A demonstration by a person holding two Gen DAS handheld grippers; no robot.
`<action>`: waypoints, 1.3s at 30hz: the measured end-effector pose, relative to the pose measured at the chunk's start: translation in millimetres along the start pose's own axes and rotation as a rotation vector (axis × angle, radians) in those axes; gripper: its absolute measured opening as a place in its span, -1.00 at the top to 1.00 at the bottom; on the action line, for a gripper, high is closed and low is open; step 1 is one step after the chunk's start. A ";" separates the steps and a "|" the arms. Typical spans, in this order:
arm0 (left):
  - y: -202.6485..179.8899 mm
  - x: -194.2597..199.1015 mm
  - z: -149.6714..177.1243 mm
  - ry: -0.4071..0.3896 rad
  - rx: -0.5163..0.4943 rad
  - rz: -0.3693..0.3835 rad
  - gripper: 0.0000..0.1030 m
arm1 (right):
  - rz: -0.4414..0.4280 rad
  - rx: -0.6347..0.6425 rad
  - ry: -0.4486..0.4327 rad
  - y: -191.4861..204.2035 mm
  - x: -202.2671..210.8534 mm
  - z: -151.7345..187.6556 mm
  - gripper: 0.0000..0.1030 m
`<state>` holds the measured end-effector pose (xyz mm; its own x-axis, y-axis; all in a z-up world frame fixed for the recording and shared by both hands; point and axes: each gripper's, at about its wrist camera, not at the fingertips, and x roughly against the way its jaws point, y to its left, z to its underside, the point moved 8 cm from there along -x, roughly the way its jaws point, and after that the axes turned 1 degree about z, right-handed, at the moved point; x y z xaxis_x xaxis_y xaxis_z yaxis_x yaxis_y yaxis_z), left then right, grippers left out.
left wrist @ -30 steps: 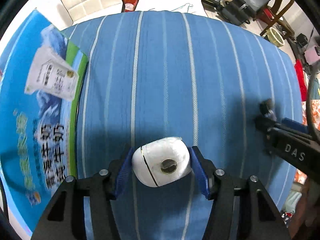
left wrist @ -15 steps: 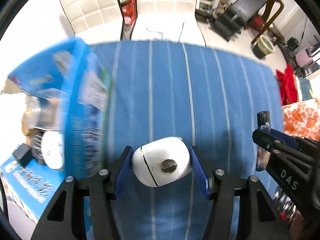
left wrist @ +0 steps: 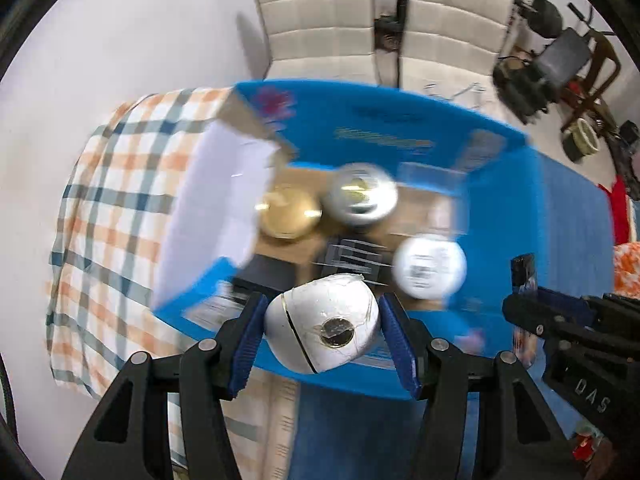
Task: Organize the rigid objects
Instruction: 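Carry the earbud case and blue bottle into the blue box and open both tools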
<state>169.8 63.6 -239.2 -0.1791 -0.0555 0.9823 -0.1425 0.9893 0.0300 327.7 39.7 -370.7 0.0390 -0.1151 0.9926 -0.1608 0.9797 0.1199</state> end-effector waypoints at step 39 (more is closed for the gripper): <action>-0.2 -98.4 -20.5 0.215 -0.176 0.137 -0.08 | 0.149 -0.199 0.257 -4.5 -118.5 -17.6 0.41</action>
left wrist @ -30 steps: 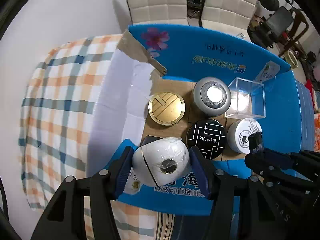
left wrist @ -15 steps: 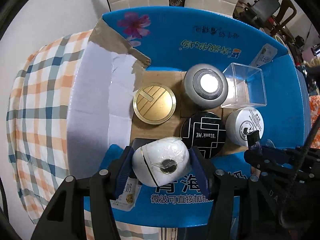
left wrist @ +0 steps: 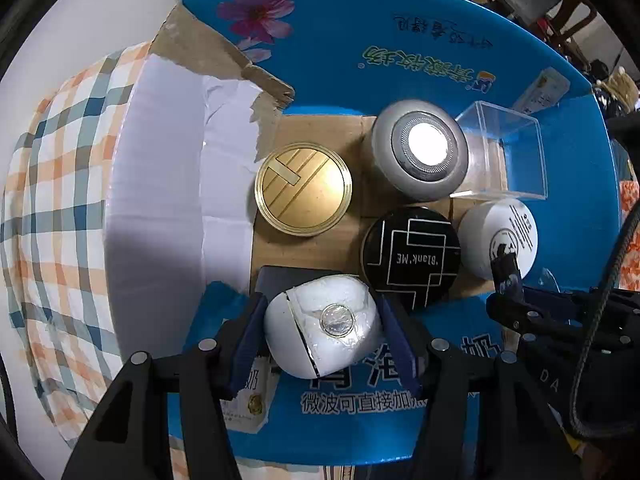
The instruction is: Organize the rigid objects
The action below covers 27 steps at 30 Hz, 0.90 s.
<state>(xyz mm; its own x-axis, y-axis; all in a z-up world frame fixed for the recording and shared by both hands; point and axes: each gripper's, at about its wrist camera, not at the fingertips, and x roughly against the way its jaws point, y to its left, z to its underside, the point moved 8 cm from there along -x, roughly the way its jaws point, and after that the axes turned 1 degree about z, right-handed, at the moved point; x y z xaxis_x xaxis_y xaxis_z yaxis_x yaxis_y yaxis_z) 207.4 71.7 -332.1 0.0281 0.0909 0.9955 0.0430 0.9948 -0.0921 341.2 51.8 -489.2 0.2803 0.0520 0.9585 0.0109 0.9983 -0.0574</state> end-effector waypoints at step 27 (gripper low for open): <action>7.1 59.7 63.7 0.040 0.036 -0.009 -0.65 | -0.102 -0.021 -0.029 -0.4 49.5 76.8 -0.79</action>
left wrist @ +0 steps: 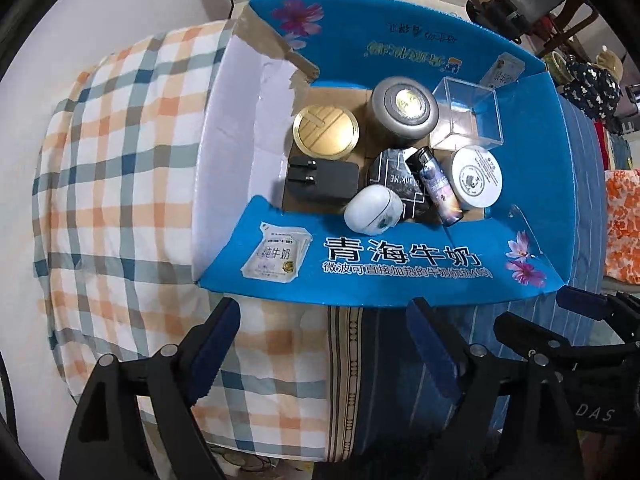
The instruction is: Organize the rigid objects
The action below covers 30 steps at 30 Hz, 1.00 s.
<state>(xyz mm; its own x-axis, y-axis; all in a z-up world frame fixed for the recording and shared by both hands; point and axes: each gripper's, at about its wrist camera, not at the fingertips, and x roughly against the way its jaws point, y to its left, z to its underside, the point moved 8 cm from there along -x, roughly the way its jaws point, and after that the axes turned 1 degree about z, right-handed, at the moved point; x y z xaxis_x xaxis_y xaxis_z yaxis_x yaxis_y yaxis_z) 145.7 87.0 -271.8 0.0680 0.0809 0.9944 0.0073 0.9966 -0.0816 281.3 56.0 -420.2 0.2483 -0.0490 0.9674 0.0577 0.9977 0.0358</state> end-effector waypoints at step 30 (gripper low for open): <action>2.5 9.1 5.5 -0.023 -0.019 -0.053 -0.65 | 0.025 0.000 -0.057 -0.6 16.8 7.6 -1.00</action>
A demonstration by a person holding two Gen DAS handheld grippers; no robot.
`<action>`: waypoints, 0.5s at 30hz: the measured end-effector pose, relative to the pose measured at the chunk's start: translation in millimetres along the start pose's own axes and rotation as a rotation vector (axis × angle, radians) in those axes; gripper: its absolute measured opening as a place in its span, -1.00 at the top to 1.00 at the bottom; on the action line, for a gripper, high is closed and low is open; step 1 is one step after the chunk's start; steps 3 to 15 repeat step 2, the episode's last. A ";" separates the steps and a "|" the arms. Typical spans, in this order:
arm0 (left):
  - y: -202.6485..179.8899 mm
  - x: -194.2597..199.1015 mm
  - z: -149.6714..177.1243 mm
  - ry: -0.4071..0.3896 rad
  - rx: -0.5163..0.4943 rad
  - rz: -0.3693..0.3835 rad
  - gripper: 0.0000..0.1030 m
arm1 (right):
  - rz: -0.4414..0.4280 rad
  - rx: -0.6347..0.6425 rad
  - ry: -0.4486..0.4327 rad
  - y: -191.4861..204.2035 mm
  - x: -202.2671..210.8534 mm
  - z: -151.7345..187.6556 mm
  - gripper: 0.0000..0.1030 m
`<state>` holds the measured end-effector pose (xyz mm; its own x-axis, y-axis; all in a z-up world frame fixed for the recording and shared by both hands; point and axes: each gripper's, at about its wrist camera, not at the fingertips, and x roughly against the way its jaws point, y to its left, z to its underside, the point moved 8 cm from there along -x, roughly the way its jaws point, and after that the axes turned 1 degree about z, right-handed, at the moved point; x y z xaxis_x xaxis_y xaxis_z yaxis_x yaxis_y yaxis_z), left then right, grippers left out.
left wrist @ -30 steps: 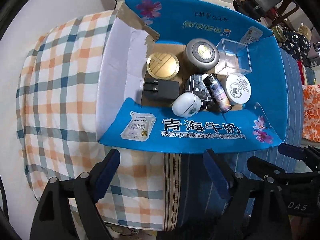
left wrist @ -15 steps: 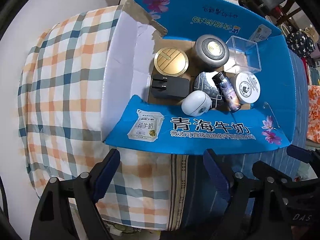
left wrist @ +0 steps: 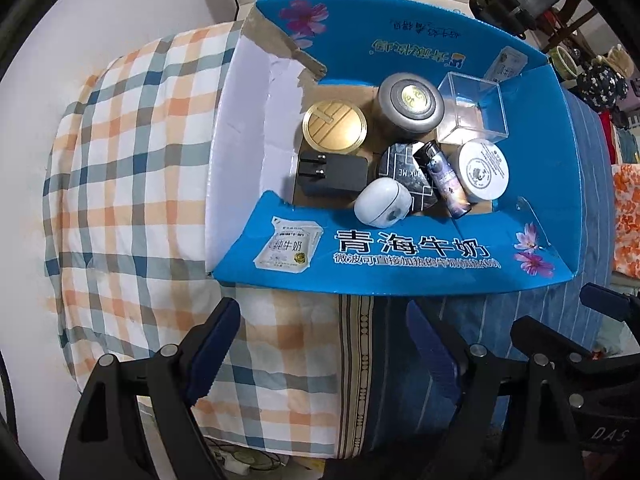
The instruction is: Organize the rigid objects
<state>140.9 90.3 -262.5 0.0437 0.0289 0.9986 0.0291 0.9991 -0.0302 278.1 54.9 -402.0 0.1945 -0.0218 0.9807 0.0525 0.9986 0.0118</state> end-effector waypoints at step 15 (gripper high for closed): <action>-0.2 2.0 -1.2 -0.011 -0.003 -0.007 -0.65 | 0.001 -0.003 -0.001 -1.2 0.6 0.0 -1.00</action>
